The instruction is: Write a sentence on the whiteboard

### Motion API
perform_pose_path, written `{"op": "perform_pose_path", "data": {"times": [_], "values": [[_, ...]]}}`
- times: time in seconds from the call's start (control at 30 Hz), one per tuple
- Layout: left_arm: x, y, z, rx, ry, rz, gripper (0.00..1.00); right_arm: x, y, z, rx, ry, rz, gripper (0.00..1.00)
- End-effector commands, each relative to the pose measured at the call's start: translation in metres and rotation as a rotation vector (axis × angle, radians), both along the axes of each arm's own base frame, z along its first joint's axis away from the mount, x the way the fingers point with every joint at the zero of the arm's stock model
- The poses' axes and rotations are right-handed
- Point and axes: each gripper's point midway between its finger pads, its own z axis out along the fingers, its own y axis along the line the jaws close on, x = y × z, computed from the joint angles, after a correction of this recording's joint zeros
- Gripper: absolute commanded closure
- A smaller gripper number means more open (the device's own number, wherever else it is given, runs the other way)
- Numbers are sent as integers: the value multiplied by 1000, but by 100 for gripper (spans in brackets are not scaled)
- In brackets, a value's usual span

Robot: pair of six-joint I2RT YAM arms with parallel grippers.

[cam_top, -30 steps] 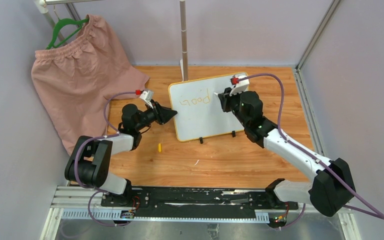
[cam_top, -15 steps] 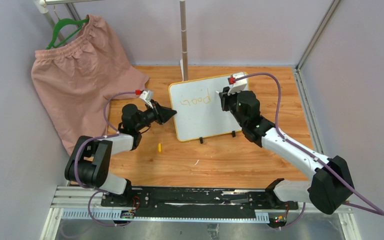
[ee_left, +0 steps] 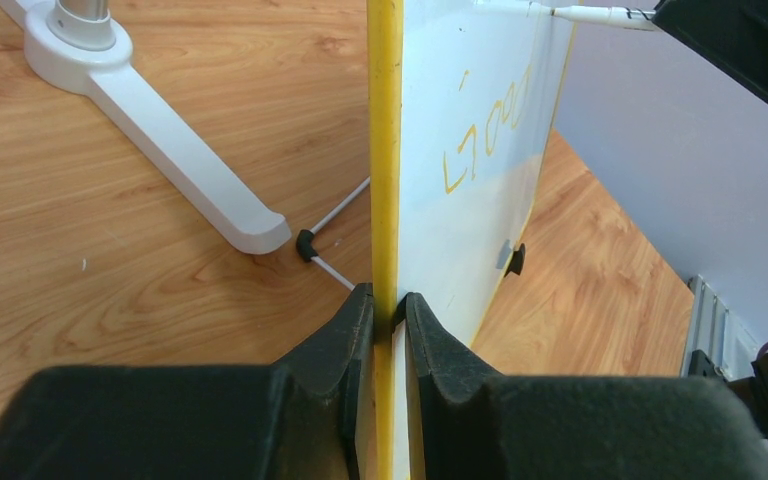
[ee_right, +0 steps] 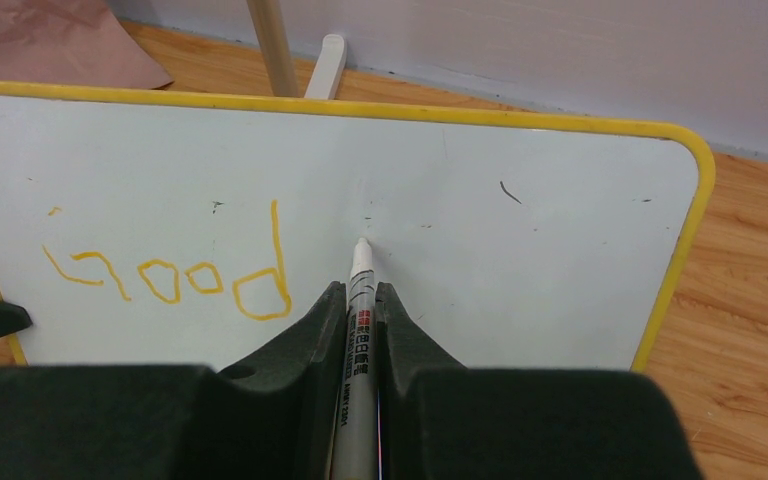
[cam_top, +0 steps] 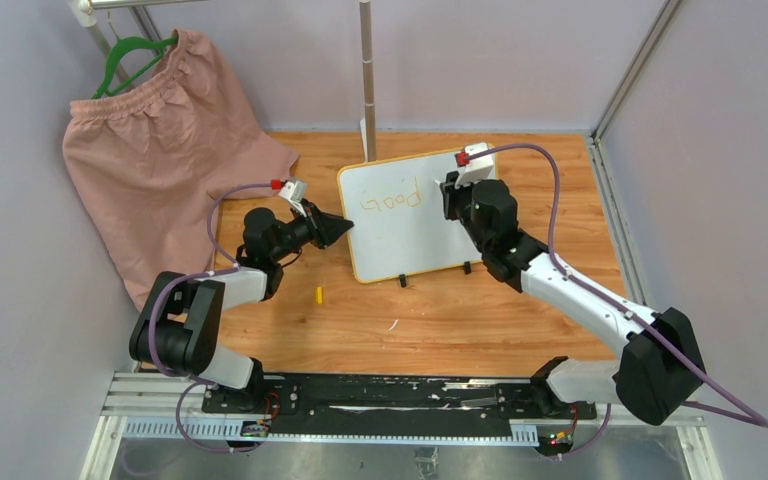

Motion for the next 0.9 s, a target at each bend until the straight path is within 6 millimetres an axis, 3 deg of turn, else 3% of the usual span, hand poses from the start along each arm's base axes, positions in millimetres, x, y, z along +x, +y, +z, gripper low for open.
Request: {"op": "perform_pose_path", "data": {"times": [0.0,0.33,0.7,0.87], "values": [[1,-3,11,3,-45,-16,82,0,1,5,-1,-5,-11,100],[1,-3,11,4,-46,-13,90,-10,-5,-10,-7,32,-12,100],[1,-3,12,4,-47,-15,92,-23,-9,-31,-21,76,-3,100],[1,-3,12,4,-47,-15,93,-24,-15,-31,-29,76,-27,100]]}}
